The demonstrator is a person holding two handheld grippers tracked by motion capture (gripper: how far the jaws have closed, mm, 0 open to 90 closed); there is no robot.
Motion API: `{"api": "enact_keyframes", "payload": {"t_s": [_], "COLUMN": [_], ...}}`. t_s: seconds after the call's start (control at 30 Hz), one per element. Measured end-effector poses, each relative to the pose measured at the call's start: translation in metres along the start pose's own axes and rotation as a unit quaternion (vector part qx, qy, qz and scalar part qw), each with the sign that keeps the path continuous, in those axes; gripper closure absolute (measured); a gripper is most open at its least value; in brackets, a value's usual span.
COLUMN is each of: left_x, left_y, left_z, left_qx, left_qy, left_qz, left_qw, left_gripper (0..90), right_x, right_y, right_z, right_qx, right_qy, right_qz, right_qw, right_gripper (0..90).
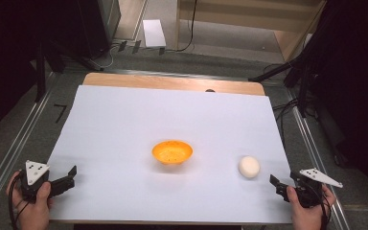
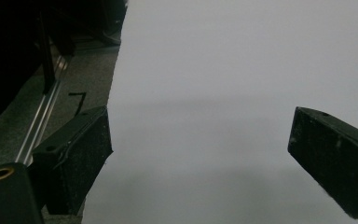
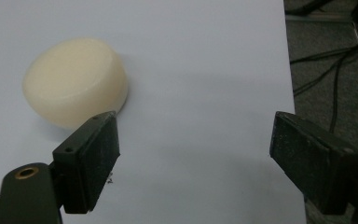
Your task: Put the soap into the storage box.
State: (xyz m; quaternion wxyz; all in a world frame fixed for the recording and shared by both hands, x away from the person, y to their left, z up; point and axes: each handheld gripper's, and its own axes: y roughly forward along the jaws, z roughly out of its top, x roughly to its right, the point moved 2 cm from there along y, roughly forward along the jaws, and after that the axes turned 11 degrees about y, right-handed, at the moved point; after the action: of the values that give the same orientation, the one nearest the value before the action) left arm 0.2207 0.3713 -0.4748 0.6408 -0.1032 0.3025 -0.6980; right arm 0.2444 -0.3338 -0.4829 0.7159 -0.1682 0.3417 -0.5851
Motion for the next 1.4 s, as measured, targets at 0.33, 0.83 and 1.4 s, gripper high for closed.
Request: {"api": "enact_keyframes", "payload": {"t_s": [0.33, 0.83, 1.4], "left_x": [0.000, 0.000, 0.000], "left_y": [0.000, 0.000, 0.000], "left_z": [0.000, 0.000, 0.000], "left_qx": [0.001, 0.000, -0.001], "left_qy": [-0.003, -0.002, -0.001], "left_qz": [0.002, 0.003, 0.004], "left_qw": [1.0000, 1.0000, 1.0000], "left_gripper": [6.7, 6.7, 6.6], "right_x": [-0.013, -0.027, -0.048], "right_y": [-0.006, 0.001, 0.017], "right_z": [0.015, 0.030, 0.041], "right_qx": [-0.074, -0.138, -0.198], "right_qy": [-0.018, -0.023, -0.032], "right_qz": [-0.015, -0.034, -0.033], "right_qw": [0.9970, 0.9895, 0.9791], "right_gripper": [15.6, 14.7, 14.7]}}
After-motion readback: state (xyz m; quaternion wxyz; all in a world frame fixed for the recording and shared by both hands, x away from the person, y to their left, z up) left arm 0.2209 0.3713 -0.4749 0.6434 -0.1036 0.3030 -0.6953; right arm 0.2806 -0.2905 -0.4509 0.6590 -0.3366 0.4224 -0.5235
